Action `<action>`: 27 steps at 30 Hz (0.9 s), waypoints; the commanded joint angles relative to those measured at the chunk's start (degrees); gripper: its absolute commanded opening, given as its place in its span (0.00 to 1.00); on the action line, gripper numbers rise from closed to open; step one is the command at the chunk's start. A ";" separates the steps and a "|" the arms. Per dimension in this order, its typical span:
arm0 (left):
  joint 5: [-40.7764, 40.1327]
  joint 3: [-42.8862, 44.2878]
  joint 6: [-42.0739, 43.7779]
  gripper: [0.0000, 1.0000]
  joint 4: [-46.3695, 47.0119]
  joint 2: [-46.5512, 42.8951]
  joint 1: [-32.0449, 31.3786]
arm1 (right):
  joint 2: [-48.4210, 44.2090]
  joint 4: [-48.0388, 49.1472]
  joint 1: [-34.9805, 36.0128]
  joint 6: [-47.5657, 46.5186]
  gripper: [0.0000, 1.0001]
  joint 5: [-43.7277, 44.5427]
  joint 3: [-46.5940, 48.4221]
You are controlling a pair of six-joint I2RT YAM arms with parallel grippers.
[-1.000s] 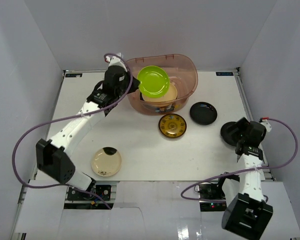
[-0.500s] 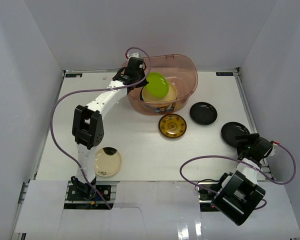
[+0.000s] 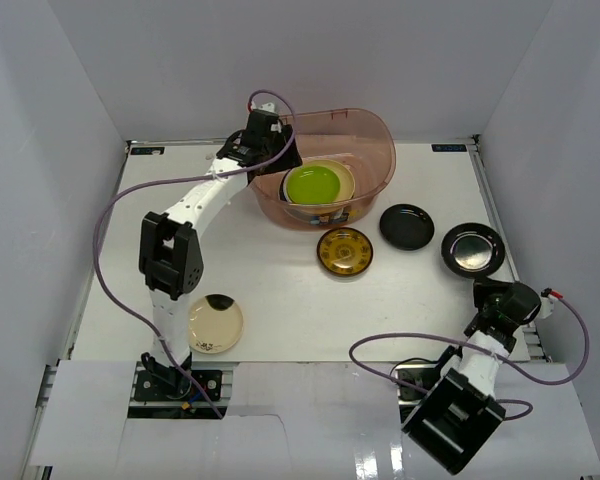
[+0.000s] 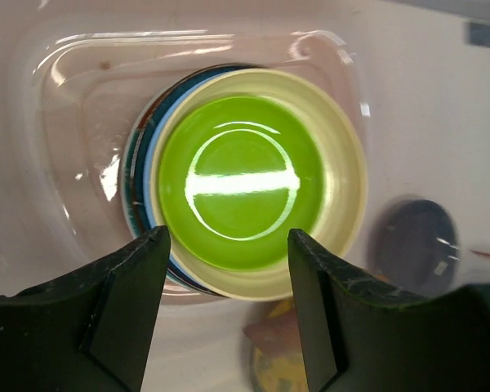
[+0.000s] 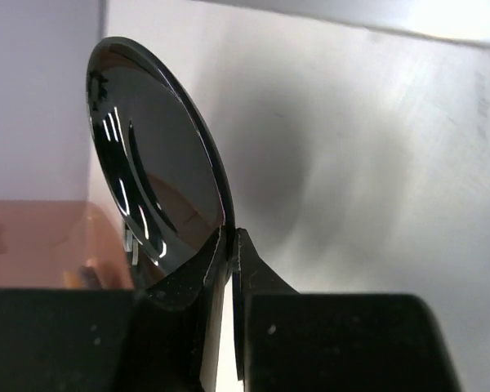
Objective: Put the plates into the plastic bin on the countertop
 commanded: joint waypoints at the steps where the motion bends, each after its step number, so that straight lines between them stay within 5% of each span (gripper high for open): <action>1: 9.37 -0.49 -0.80 0.70 1.55 -14.74 0.12 | -5.95 -1.62 -0.02 -0.82 0.08 -2.32 5.81; 7: 13.27 -32.63 -8.35 0.70 10.41 -38.55 -1.11 | -5.79 3.45 1.47 6.91 0.08 -14.18 13.98; 10: 11.60 -49.39 -11.87 0.68 14.55 -48.91 -2.43 | -1.31 2.85 9.70 3.41 0.08 -14.38 23.72; 13: 9.23 -62.06 -15.21 0.67 17.88 -55.61 -2.78 | 6.59 -0.13 25.25 -3.62 0.08 -9.39 35.76; 17: 9.04 -71.69 -19.61 0.67 22.45 -57.48 -3.31 | 22.99 -2.24 43.43 -10.12 0.08 -5.76 47.81; 20: 8.43 -75.74 -22.33 0.67 27.81 -55.39 -4.45 | 34.42 -6.37 50.57 -15.22 0.08 -2.60 57.56; 27: 6.33 -74.17 -26.12 0.67 37.23 -41.87 -9.27 | 52.39 -13.23 57.46 -20.94 0.08 3.29 74.27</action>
